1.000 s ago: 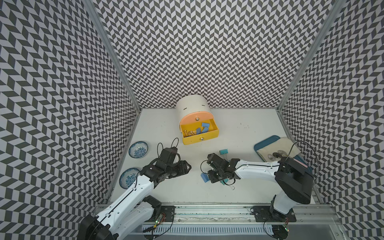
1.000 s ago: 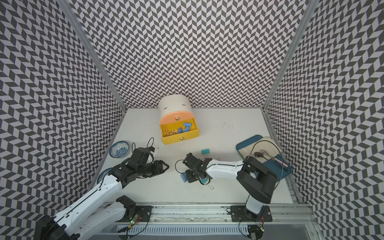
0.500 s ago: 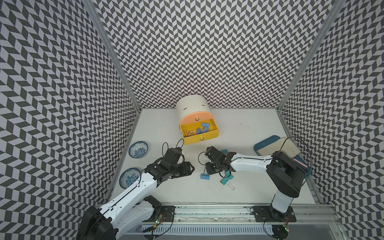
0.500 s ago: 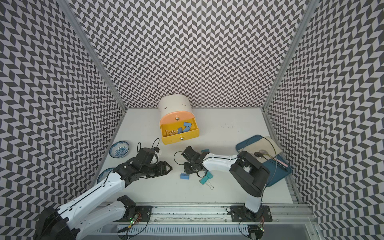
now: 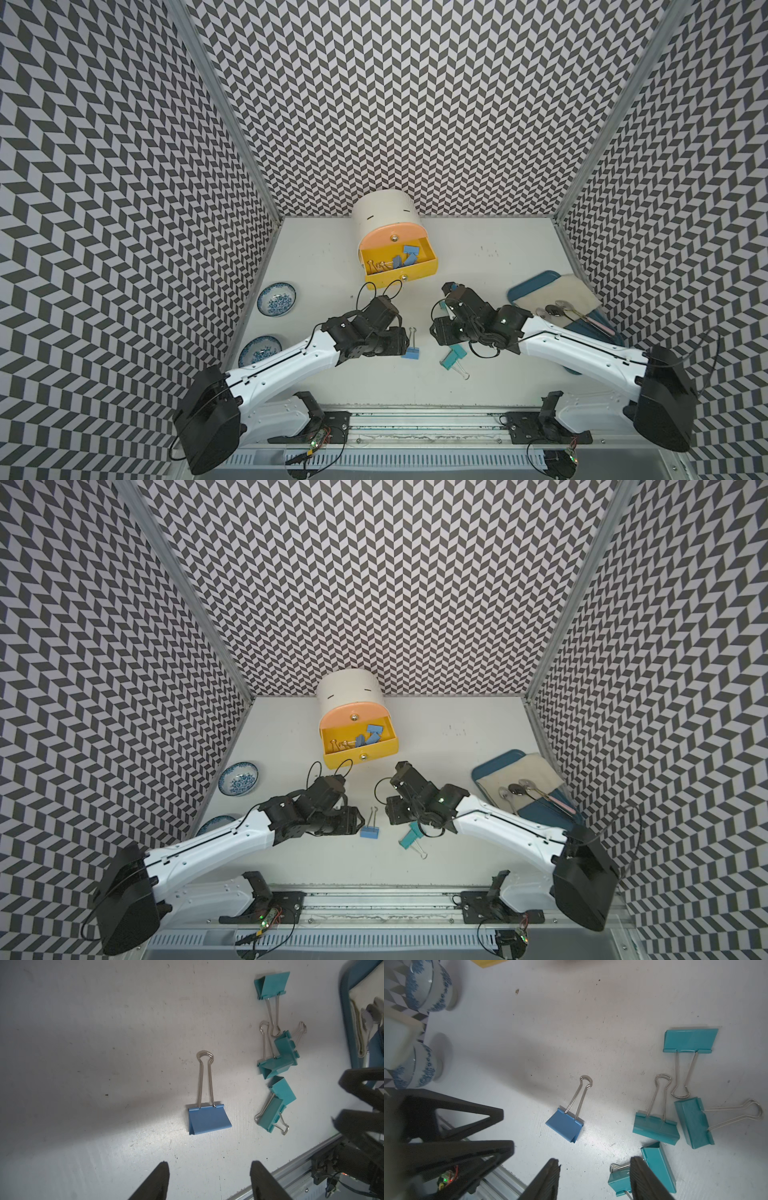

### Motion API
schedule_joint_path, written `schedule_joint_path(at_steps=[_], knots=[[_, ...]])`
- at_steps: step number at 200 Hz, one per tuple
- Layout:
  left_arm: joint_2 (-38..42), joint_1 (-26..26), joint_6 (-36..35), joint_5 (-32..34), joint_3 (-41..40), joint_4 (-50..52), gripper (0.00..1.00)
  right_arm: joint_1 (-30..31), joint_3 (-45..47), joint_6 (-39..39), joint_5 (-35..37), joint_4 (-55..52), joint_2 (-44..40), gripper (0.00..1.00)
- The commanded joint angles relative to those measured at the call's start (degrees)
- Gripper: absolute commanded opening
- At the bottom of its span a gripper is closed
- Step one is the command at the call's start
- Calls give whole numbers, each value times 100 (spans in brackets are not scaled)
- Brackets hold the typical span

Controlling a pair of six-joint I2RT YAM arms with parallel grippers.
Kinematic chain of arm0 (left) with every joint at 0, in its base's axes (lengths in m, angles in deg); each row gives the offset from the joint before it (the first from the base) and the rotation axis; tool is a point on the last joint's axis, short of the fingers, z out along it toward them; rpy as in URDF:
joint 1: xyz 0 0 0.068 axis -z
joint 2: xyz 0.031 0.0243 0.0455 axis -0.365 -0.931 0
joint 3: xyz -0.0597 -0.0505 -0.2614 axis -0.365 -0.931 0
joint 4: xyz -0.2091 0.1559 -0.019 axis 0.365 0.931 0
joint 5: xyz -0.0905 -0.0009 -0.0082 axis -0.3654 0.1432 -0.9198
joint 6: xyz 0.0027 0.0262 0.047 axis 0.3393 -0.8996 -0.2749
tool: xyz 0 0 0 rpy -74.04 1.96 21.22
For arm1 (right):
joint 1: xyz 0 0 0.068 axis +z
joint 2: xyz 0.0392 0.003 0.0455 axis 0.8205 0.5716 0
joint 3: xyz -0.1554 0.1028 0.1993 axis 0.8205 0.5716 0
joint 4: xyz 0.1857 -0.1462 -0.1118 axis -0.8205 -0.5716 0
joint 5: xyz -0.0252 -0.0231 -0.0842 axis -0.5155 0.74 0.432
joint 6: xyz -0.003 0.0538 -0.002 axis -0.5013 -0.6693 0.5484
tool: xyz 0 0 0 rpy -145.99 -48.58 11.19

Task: Put the binder clips in the drawer according to color
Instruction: Move the binder clip to the center of the board, then pick up the binder clip at the center of the board.

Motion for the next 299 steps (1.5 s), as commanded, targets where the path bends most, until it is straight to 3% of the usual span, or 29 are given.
schedule_joint_path(at_steps=[1, 45, 119, 209, 232, 272, 299], knots=[[-547, 322, 24, 449, 468, 181, 68, -61, 63, 2, -17, -170, -216, 60], [-1758, 826, -71, 1090, 1220, 772, 69, -128, 168, 84, -73, -285, -599, 60], [-2071, 887, -18, 1031, 1016, 497, 71, -280, 459, 169, 51, -405, -1358, 59], [-2532, 882, -114, 908, 1037, 141, 73, -324, 452, 188, 64, -440, -1494, 57], [-2627, 874, -115, 861, 1001, 72, 69, -329, 452, 190, 100, -475, -1504, 56], [-2480, 874, -132, 958, 1105, 324, 42, -346, 470, 166, 145, -484, -1517, 56], [-2110, 882, -255, 968, 1469, 796, 36, -384, 461, 192, 255, -484, -1487, 55]])
